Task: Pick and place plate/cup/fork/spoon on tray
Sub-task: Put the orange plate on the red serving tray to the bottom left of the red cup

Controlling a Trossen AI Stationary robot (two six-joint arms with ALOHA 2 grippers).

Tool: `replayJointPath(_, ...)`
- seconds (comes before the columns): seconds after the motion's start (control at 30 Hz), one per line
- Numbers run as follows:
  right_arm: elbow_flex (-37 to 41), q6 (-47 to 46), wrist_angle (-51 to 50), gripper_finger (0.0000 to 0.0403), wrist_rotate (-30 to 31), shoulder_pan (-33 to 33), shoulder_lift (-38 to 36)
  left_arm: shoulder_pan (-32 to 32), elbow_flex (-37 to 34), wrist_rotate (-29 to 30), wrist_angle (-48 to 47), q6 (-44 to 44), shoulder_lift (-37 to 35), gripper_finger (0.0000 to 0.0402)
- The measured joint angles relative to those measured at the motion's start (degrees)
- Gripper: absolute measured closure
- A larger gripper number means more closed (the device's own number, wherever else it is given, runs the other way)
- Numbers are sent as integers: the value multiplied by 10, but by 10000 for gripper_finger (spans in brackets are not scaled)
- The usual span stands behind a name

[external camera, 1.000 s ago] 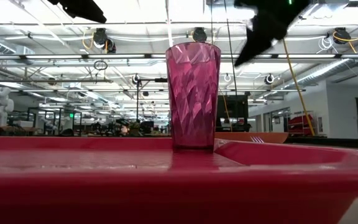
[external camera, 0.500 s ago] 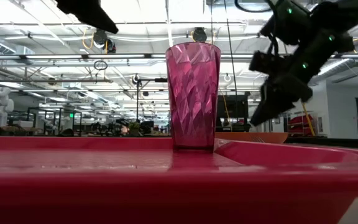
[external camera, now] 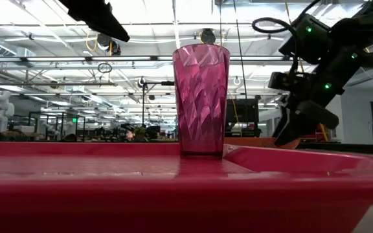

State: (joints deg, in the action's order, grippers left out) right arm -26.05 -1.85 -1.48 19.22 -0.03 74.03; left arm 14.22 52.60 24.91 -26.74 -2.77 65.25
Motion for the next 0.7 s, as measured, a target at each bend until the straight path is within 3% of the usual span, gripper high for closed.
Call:
replayJointPath(0.17,10,19,4,270,-6,-11,23,0,0,0,0,-1,0,238)
replayJointPath(0.43,8,31,35,386,-19,-2,38,0,0,0,0,3,0,238)
replayJointPath(0.7,-79,-20,-47,392,53,41,-2,1,0,-1,0,-1,0,238)
